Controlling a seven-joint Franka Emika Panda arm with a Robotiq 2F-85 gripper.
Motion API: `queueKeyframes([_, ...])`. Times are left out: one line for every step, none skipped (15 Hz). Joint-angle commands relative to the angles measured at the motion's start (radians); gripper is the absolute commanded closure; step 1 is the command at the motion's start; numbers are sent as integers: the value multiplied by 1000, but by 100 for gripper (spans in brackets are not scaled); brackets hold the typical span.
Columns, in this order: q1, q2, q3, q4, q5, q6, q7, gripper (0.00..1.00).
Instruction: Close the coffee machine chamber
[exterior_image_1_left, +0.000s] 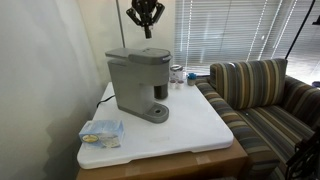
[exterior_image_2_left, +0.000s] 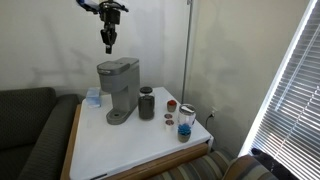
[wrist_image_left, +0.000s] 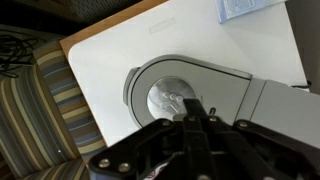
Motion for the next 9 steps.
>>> queueKeyframes([-14,52,4,69,10,-34,56,100])
queueKeyframes([-16,26,5,14,16,-12,70,100])
queueKeyframes([-17,35,5,19,18,-13,84,100])
queueKeyframes([-18,41,4,19,16,-14,99,100])
queueKeyframes([-20,76,6,73,14,-36,114,100])
queueKeyframes([-23,82,6,74,14,-38,124,100])
queueKeyframes([-25,71,8,43,15,-25,132,100])
queueKeyframes([-29,76,10,35,18,-21,135,100])
queueKeyframes([-32,83,12,35,19,-20,134,100])
